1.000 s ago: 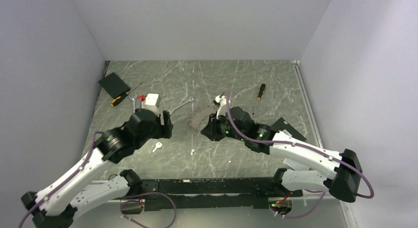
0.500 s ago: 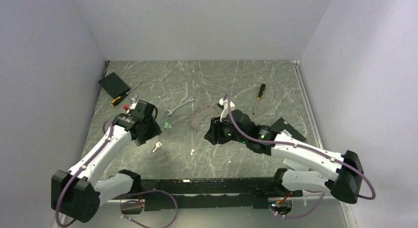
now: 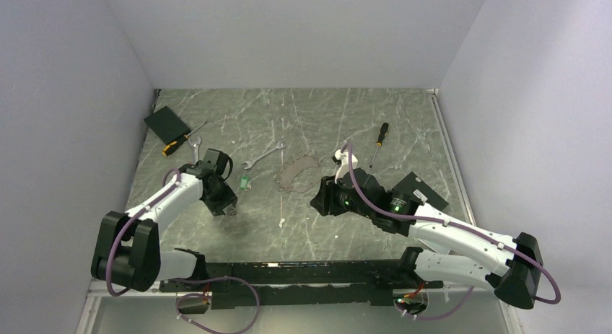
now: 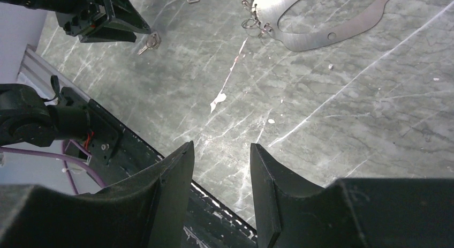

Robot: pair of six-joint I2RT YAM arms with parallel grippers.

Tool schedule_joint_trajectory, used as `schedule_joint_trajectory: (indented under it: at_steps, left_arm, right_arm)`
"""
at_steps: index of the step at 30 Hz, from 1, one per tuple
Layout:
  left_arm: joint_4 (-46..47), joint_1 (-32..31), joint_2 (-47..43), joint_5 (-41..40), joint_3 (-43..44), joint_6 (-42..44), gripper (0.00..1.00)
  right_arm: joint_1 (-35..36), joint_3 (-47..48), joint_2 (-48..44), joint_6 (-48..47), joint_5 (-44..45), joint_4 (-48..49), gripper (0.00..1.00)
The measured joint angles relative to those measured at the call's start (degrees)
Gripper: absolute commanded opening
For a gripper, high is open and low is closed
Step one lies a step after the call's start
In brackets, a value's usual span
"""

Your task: Put the keys on the keyring

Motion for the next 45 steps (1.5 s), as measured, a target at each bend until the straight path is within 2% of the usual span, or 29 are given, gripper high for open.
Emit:
schedule_joint_trajectory:
  at_steps: [9,13,18,23,34,44,45]
  left_arm:
    - [4.35,0.02,3.45,0.07,-2.78,0.90,0.37]
    - [5.16,0.02,4.04,0.00,-2.78,1.36,0.25]
    - [5.81,0.11,4.09,-0.02,-2.86,1.90,0.18]
    - [6.88,0.11,3.85,0.04,-2.95,2.32,0.00]
    - [8.07,0.11,2.84,0.31,-3.28,4.26,0.00]
    - [6.54,0.11,-0.59,4.09,-3.04,7.17,0.00]
    - [6.10,0.11,-0.90,4.15,-2.97,7.26,0.09]
  right_arm:
    - [0.00,-0.42,-0.98,-0.26,0.52,-0.39,0.46]
    - [0.00,-0.55,-0.96,-0.26,0.52,-0.42,0.46]
    - [0.00,-0.55,-0.96,-0.28,0.57,-0.39,0.46]
    - [0.00,-0.55,-0.94,-0.28,0.63,-0.42,0.45]
    - [0.00,-0.55,-0.35,-0.33,0.59,-0.39,0.45]
    - [0.00,-0.55,0.39,-0.39,0.42,-0.37,0.45]
    - [0.00,-0.55,0.44,-0.39,0.42,-0.37,0.45]
